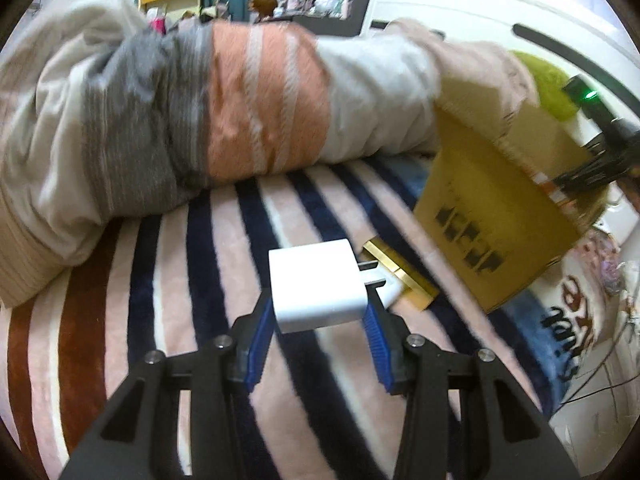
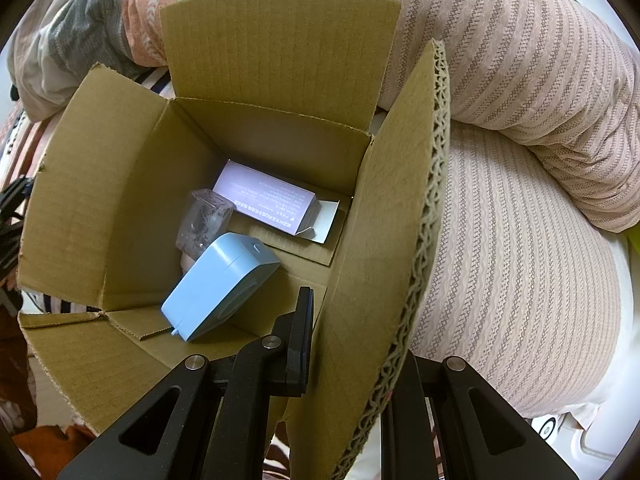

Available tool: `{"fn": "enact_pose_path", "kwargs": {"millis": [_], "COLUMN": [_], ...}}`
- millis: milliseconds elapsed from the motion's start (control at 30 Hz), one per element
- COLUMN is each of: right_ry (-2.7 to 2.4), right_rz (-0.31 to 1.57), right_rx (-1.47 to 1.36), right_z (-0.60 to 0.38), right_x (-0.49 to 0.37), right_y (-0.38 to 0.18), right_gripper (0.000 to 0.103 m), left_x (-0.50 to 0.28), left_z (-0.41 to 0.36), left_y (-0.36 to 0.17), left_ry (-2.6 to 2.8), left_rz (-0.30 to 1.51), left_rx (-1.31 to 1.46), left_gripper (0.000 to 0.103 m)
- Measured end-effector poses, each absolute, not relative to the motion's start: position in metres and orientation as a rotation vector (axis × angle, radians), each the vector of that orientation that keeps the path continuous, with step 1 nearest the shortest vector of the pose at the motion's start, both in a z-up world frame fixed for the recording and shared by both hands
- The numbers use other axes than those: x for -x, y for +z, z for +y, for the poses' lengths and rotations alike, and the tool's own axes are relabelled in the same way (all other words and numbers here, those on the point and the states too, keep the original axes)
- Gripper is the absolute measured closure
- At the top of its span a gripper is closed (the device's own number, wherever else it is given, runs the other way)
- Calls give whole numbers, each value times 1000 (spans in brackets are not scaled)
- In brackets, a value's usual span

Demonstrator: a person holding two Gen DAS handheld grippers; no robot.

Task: Organize rigid objects
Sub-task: 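Grasp the white charger with the left tool, then release the white charger into the cardboard box with the left tool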

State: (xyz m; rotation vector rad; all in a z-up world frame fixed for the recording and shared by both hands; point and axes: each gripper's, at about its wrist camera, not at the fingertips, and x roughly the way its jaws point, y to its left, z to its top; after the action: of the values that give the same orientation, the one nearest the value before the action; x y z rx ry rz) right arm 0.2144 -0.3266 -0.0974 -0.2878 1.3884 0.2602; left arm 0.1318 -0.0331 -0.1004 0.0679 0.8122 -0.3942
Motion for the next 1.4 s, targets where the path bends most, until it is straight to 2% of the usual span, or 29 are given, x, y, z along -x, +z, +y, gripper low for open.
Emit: {"fn": "enact_pose_path", "kwargs": {"millis": [267, 433, 700, 1033, 1133, 1200, 1267, 1400], "right_ry": [261, 262, 266, 270, 269, 271, 269, 266], "right_rz": [1388, 1389, 1388, 1387, 1390, 1390, 1389, 1394], "right_rx": [287, 289, 291, 289, 291, 292, 295, 292], "right_z": [-327, -327, -324, -327, -327, -327, -326, -326], "right_x": [-215, -215, -214, -214, -215, -216, -215, -215], "right_y": [-97, -97, -97, -96, -97, -97, -96, -98], "right_gripper": [94, 94, 94, 94, 94, 94, 94, 94], "left_x": [-117, -122, -144, -146, -142, -138, -133, -125], "left_z": [-76, -126, -202, -225, -223, -217, -208, -186], "left_y": [-15, 13, 2, -23, -19, -15, -10, -3], "left_ry": [-498, -570, -636, -619, -610, -595, -582, -559], "left_rz": [653, 615, 682, 719, 706, 689, 666, 645], "left_rx": [-97, -139, -223, -289, -306, -307, -306, -286], "left_gripper": [63, 63, 63, 62, 55, 42, 34, 31]}}
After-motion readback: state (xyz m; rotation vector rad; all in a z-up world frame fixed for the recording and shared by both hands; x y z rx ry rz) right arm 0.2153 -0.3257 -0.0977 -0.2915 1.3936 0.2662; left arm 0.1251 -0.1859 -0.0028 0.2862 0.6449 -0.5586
